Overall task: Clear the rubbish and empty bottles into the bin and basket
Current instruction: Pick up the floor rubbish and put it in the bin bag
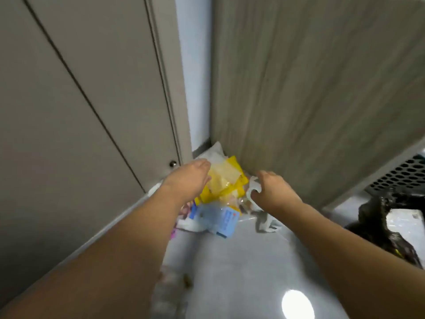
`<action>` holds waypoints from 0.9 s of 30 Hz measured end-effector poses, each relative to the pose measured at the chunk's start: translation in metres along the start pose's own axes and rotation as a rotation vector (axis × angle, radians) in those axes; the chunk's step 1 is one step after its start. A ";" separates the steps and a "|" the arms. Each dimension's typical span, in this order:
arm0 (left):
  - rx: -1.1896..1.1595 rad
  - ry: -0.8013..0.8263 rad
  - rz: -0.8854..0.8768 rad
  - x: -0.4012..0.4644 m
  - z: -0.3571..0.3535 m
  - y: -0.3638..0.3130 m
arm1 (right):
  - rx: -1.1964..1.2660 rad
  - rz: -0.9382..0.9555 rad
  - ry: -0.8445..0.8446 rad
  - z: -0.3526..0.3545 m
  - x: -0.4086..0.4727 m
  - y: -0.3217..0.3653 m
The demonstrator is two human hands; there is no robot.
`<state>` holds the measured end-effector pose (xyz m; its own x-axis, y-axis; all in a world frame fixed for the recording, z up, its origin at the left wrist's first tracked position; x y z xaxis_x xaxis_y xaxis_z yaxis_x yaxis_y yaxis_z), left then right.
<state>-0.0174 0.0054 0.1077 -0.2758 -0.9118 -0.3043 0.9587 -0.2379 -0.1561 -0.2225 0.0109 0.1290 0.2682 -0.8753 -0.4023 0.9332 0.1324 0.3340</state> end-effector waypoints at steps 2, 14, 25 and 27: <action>-0.125 -0.019 0.155 -0.033 -0.013 0.044 | -0.044 0.079 0.053 -0.021 0.020 0.042; -0.627 0.038 0.990 -0.213 -0.172 0.194 | -0.267 0.458 0.443 -0.197 0.042 0.232; -1.332 0.436 0.931 -0.267 -0.284 0.195 | -0.488 0.477 0.671 -0.266 0.059 0.279; -1.421 0.401 0.858 -0.263 -0.294 0.196 | -0.503 0.479 0.699 -0.284 0.062 0.283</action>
<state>0.2227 0.2967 -0.1196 0.0356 -0.4218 -0.9060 0.0799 0.9049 -0.4181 0.1263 0.1263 -0.0429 0.5746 -0.2270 -0.7863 0.6385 0.7255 0.2571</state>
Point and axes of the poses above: each hand's wrist, its own x-axis towards the middle knuckle, its own z-axis out of the back of the hand, y = z × x, the point moved 4 cm from there along x, towards the middle knuckle, and after that the axes turned 11 degrees about y, right-handed, at the moved point
